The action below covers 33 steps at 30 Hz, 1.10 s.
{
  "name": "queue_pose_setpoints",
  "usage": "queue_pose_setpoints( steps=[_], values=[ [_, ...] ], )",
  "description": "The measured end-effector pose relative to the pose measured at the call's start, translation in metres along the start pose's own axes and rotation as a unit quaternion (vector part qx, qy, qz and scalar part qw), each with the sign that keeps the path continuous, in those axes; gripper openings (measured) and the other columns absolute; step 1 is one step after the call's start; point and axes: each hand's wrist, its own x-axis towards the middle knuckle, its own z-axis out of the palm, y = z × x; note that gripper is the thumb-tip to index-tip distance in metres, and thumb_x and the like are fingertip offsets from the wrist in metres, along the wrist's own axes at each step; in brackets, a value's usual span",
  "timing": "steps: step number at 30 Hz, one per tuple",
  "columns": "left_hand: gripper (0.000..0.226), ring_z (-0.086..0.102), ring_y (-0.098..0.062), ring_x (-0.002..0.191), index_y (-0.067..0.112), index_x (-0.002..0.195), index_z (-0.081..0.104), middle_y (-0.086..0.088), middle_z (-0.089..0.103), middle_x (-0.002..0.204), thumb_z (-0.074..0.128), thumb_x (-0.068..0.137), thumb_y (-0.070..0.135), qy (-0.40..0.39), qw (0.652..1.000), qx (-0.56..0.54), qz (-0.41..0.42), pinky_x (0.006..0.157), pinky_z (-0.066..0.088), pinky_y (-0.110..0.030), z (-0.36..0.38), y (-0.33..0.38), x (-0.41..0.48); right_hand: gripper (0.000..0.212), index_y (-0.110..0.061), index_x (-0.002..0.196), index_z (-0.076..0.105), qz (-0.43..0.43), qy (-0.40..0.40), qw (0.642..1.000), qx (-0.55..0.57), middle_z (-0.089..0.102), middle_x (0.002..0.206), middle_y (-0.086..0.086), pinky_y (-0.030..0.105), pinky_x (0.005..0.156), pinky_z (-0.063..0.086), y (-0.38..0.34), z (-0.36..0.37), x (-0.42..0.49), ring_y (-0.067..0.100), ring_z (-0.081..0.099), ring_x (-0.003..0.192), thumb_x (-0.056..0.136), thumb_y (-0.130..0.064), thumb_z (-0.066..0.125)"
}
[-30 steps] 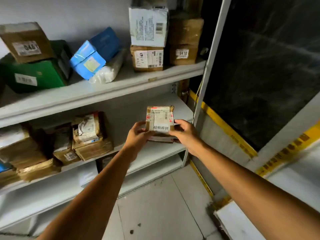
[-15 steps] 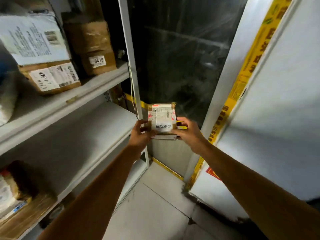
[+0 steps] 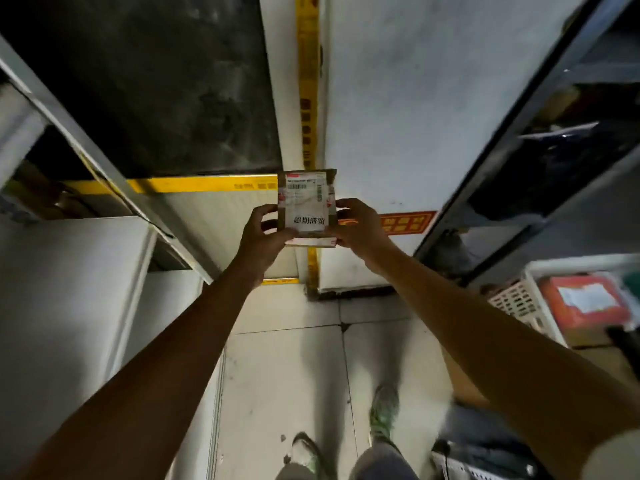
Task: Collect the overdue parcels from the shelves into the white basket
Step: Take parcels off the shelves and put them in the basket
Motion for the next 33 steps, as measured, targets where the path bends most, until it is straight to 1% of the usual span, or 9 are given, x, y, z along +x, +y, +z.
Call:
queue_pose_setpoints(
  steps=[5,8,15,19,21,24,27,29,33],
  values=[
    [0.054,0.066,-0.024,0.107,0.026,0.122,0.055,-0.005,0.067,0.114,0.077,0.079,0.003,-0.089,0.996,0.009,-0.007,0.076,0.055,-0.03,0.073,-0.004,-0.006,0.042,-0.02,0.118,0.058,0.026,0.102,0.994,0.013,0.068,0.108,-0.005,0.029,0.073,0.061,0.026,-0.061,-0.039,0.011,0.067,0.096,0.082,-0.011,0.077],
    [0.058,0.066,-0.024,0.109,0.021,0.126,0.053,-0.003,0.067,0.116,0.078,0.078,0.0,-0.146,0.989,0.025,-0.009,0.082,0.056,-0.032,0.125,-0.001,-0.008,0.04,-0.026,0.115,0.056,0.035,0.163,0.986,0.026,0.066,0.11,-0.006,0.023,0.069,0.059,0.04,-0.101,-0.06,0.012,0.067,0.095,0.084,-0.011,0.075],
    [0.059,0.058,-0.02,0.12,0.039,0.124,0.051,0.003,0.061,0.13,0.076,0.079,0.01,-0.256,0.962,0.092,0.01,0.099,0.053,-0.045,0.252,0.001,-0.016,0.047,-0.017,0.125,0.056,0.054,0.274,0.957,0.076,0.067,0.104,-0.007,0.026,0.075,0.059,0.07,-0.21,-0.105,0.006,0.069,0.091,0.083,-0.009,0.076],
    [0.06,0.057,-0.018,0.121,0.032,0.134,0.048,0.001,0.059,0.134,0.075,0.085,0.01,-0.292,0.946,0.136,0.022,0.098,0.053,-0.037,0.323,0.002,-0.029,0.048,-0.018,0.123,0.058,0.066,0.331,0.935,0.11,0.068,0.11,-0.003,0.038,0.085,0.059,0.089,-0.262,-0.128,0.014,0.068,0.101,0.08,-0.007,0.077],
    [0.059,0.058,-0.017,0.12,0.027,0.133,0.049,0.001,0.061,0.131,0.075,0.083,0.008,-0.314,0.939,0.14,0.028,0.099,0.054,-0.04,0.354,0.0,-0.032,0.048,-0.012,0.123,0.058,0.067,0.357,0.923,0.125,0.068,0.112,0.004,0.037,0.081,0.06,0.096,-0.286,-0.137,0.015,0.069,0.097,0.08,-0.001,0.075],
    [0.056,0.058,-0.015,0.116,0.031,0.129,0.051,0.003,0.062,0.127,0.076,0.082,0.012,-0.338,0.927,0.161,0.03,0.101,0.051,-0.04,0.399,-0.004,-0.034,0.045,-0.005,0.123,0.055,0.072,0.395,0.9,0.167,0.066,0.107,0.005,0.015,0.06,0.054,0.107,-0.316,-0.147,0.007,0.07,0.08,0.082,0.008,0.07],
    [0.061,0.058,-0.016,0.118,0.034,0.13,0.051,0.003,0.061,0.13,0.079,0.077,0.019,-0.375,0.908,0.183,0.032,0.102,0.05,-0.041,0.442,-0.007,-0.031,0.049,-0.005,0.124,0.055,0.087,0.43,0.883,0.166,0.064,0.114,0.009,0.019,0.058,0.056,0.123,-0.35,-0.15,0.012,0.069,0.085,0.08,0.008,0.073],
    [0.06,0.058,-0.017,0.118,0.034,0.128,0.051,0.002,0.061,0.13,0.079,0.078,0.017,-0.4,0.896,0.192,0.037,0.097,0.053,-0.038,0.469,-0.009,-0.028,0.05,-0.009,0.123,0.056,0.103,0.447,0.87,0.178,0.063,0.116,0.009,0.019,0.06,0.055,0.133,-0.371,-0.15,0.02,0.067,0.096,0.079,0.006,0.074],
    [0.052,0.061,-0.007,0.104,0.031,0.123,0.049,0.002,0.062,0.122,0.073,0.084,0.005,-0.453,0.869,0.197,0.025,0.067,0.051,-0.014,0.526,-0.014,-0.019,0.051,-0.015,0.123,0.056,0.115,0.489,0.845,0.184,0.063,0.116,0.007,0.023,0.065,0.057,0.153,-0.406,-0.147,0.023,0.066,0.101,0.079,0.001,0.076]
  ],
)
